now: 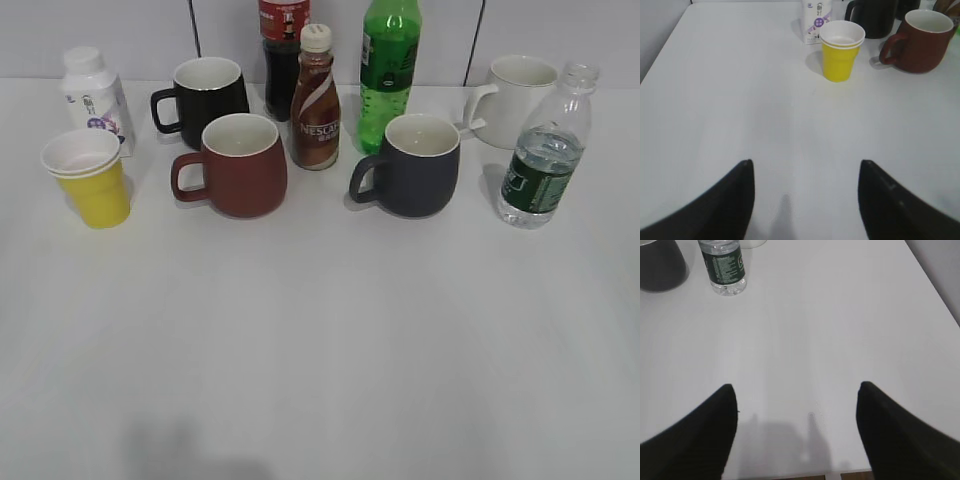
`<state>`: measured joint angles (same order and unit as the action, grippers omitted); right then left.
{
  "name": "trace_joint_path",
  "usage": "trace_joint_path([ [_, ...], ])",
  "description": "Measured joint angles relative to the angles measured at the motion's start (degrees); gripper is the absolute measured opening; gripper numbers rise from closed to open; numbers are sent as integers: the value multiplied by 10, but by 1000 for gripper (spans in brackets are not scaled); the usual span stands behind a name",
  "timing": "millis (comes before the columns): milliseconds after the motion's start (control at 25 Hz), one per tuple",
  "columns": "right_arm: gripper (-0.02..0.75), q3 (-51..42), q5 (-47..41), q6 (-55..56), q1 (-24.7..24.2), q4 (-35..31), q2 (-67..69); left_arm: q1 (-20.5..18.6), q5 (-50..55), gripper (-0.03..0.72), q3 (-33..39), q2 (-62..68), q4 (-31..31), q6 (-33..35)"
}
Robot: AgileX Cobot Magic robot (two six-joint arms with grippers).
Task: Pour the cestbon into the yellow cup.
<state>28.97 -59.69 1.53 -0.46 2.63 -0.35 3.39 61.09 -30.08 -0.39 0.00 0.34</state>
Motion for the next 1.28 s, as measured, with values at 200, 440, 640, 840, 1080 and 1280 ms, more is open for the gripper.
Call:
trace_joint_path([
  [200,554,0,0,0,0,0,0,0,0,495,0,0,-6,0],
  [440,554,4,8,-4,0,-13,0,0,-64,495,-12,10,8,0],
  [640,554,13,111,-65,0,-69,41,0,-194,495,-13,73,9,0],
  [840,554,-6,241,-102,3,-104,126,3,-317,495,0,195,8,0],
  [1080,554,-40,408,-105,28,-111,228,15,-444,490,10,372,-7,0],
  [1280,554,-40,515,-105,49,-113,339,35,-552,470,12,531,-9,0],
])
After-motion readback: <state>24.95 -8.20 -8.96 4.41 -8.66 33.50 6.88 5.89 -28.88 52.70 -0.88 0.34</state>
